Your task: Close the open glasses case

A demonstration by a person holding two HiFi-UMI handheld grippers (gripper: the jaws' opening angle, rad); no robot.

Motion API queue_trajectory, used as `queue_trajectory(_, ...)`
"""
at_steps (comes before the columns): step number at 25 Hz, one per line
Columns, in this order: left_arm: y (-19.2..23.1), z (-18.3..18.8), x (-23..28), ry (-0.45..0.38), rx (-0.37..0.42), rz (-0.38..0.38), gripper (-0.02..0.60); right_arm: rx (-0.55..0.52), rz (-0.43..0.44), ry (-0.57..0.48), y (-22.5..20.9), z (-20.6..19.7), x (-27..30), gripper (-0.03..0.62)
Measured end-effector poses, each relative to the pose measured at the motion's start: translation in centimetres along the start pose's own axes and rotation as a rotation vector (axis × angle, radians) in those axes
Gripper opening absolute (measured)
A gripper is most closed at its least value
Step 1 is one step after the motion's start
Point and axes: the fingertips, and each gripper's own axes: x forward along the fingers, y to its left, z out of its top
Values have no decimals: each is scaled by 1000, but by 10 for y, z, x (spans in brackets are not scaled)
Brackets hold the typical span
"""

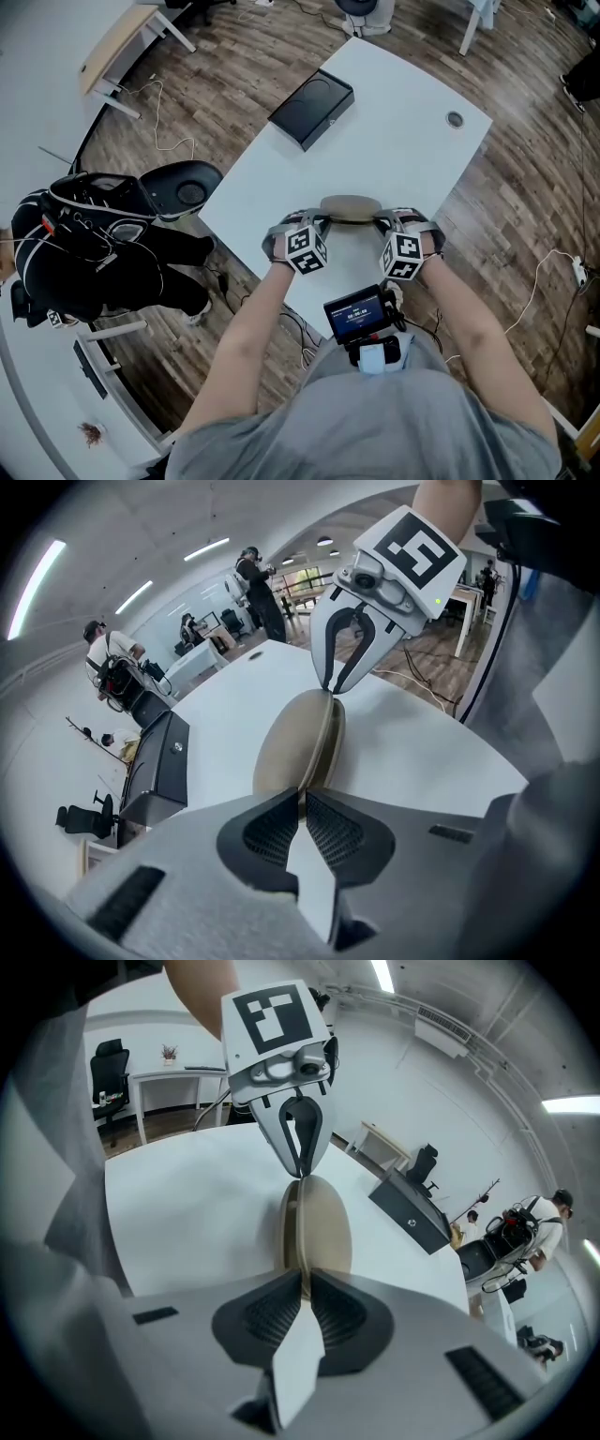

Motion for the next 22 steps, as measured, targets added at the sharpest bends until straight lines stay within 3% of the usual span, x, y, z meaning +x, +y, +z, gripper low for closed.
queue_trajectory(7,-12,-13,16,33,-10,-65,40,-51,56,40,12,-6,18,35)
queue_trajectory(12,-31,-14,10,44,-11,-61,40,-62,61,56,31,-5,10,35)
queue_trajectory(22,-32,-15,15,56,-1,-70,40,-72,55,58,30,-8,12,35)
